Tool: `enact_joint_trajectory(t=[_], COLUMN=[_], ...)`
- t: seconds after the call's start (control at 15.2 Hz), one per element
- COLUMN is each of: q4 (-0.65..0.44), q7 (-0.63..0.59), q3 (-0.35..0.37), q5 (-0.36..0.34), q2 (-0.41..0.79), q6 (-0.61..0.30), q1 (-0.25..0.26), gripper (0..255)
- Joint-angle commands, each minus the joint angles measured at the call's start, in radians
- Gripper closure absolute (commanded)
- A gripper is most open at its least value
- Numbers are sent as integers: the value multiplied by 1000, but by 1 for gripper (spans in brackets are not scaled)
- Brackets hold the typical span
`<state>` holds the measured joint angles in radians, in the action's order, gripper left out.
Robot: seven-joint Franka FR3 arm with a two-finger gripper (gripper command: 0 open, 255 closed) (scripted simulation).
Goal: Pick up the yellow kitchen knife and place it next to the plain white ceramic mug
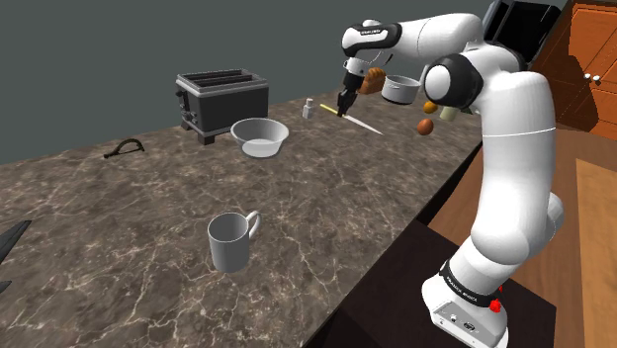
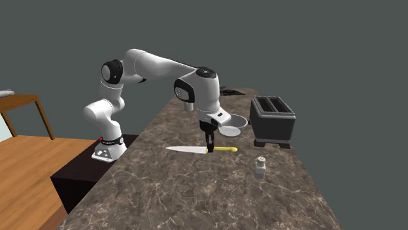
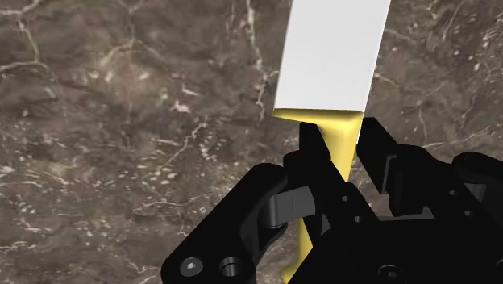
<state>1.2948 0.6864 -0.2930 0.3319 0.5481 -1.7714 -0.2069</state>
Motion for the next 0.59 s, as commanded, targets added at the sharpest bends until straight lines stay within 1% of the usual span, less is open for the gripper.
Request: enact_joint_trajectory(t=[0.0,0.53], q4=[-21,-136], q7=[-5,-27], q3=[-1,-2], q5=[-2,-6], q2=[-3,1], q6=[24,132], q1=[-2,-16], gripper=[255,255])
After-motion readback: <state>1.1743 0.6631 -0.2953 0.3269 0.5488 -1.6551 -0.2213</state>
